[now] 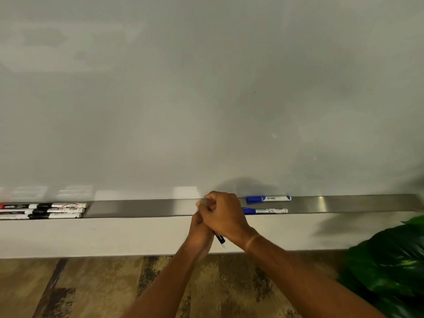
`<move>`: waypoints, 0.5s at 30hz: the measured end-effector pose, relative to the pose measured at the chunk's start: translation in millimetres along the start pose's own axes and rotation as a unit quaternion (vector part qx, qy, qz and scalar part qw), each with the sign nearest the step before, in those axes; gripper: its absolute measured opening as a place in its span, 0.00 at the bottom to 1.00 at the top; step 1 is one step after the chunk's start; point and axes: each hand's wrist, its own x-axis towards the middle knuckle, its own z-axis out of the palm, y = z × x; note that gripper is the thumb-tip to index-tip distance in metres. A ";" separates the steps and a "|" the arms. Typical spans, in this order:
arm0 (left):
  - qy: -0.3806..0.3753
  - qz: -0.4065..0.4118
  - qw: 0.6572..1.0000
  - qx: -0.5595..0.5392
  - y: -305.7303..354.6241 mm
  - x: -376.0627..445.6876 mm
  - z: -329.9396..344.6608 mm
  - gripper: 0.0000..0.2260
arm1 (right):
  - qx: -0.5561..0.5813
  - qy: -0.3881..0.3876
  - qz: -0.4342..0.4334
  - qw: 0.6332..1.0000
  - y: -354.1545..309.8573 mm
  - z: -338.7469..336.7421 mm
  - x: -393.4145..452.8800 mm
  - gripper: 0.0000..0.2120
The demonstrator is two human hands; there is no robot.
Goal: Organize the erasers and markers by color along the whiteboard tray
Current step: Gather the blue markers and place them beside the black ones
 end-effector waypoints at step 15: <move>-0.009 -0.046 0.992 -0.116 -3.5 9.8 -7.3 0.13 | -0.288 -0.178 0.039 0.940 102.2 -54.2 11.4 0.10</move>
